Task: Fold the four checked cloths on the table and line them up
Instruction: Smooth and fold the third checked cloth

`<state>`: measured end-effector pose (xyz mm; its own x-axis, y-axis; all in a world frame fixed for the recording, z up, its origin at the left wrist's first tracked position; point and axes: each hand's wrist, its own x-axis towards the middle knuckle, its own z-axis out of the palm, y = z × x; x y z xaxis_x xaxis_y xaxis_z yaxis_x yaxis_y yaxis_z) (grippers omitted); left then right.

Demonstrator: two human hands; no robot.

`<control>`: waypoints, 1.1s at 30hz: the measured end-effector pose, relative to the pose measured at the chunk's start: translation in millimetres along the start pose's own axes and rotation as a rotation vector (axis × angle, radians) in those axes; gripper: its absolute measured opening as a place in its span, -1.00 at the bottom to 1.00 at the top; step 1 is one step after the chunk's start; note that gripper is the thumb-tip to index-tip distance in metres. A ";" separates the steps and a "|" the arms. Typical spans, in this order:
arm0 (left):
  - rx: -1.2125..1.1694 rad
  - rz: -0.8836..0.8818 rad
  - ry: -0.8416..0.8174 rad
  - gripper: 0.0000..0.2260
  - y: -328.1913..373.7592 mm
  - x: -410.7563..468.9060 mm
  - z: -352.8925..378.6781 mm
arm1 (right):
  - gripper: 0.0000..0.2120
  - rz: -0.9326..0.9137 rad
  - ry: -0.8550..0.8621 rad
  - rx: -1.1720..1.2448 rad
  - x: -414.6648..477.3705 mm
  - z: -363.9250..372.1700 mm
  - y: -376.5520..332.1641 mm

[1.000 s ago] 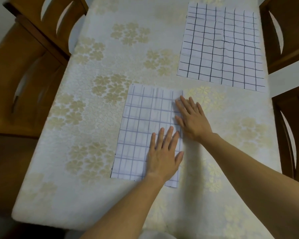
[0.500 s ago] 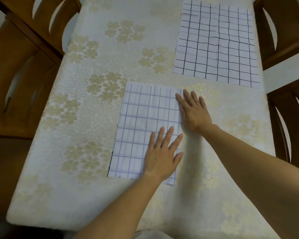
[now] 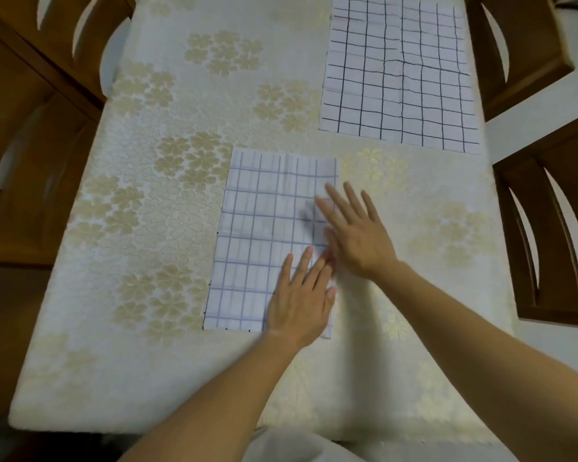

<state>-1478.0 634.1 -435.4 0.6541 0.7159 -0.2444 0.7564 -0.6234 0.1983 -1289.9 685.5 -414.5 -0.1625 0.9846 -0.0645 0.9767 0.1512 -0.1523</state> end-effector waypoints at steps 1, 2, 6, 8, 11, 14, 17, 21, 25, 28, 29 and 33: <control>0.018 0.009 -0.009 -0.47 -0.2 -0.1 0.8 | -0.48 -0.024 -0.040 0.000 -13.1 7.3 -4.1; 0.034 0.020 -0.017 -0.48 -0.8 -0.1 2.1 | -0.48 -0.014 -0.083 0.012 -23.9 14.1 -5.9; 0.008 0.001 0.001 -0.43 -1.8 -0.4 2.4 | -0.45 0.129 -0.180 0.052 -33.4 24.2 4.2; -0.011 0.003 -0.012 -0.40 -1.8 -0.2 1.5 | -0.44 0.135 -0.193 0.032 -22.2 18.4 12.3; -0.002 0.007 -0.020 -0.37 -2.4 -0.7 0.5 | -0.43 0.172 -0.215 0.029 3.1 8.1 27.4; -0.003 0.011 -0.041 -0.35 -3.0 -0.7 0.8 | -0.41 0.221 -0.245 0.011 32.4 -0.4 40.2; -0.008 0.022 -0.043 -0.34 -1.9 -0.5 -0.2 | -0.40 0.284 -0.262 0.005 60.2 -5.8 50.7; 0.002 0.082 -0.080 -0.32 -1.4 -1.4 -2.6 | -0.42 0.319 -0.310 0.002 80.2 -7.3 56.0; -0.161 0.064 0.019 -0.39 -6.3 -2.6 -14.6 | -0.42 0.329 -0.166 0.055 79.8 -14.5 39.5; -0.269 -0.115 0.271 -0.47 -26.9 3.9 -29.2 | -0.46 0.094 0.049 0.195 64.7 -19.2 1.4; -0.263 -0.177 0.302 -0.47 -37.8 8.5 -32.3 | -0.48 -0.025 0.059 0.224 59.8 -16.3 -12.0; -0.187 -0.323 0.282 -0.48 -85.4 30.9 -35.8 | -0.45 -0.218 -0.080 0.174 61.7 9.0 -40.2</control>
<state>-1522.0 720.8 -425.9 0.3426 0.9376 -0.0595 0.8938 -0.3057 0.3281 -1340.5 739.4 -421.3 -0.3832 0.9195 -0.0880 0.8799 0.3344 -0.3376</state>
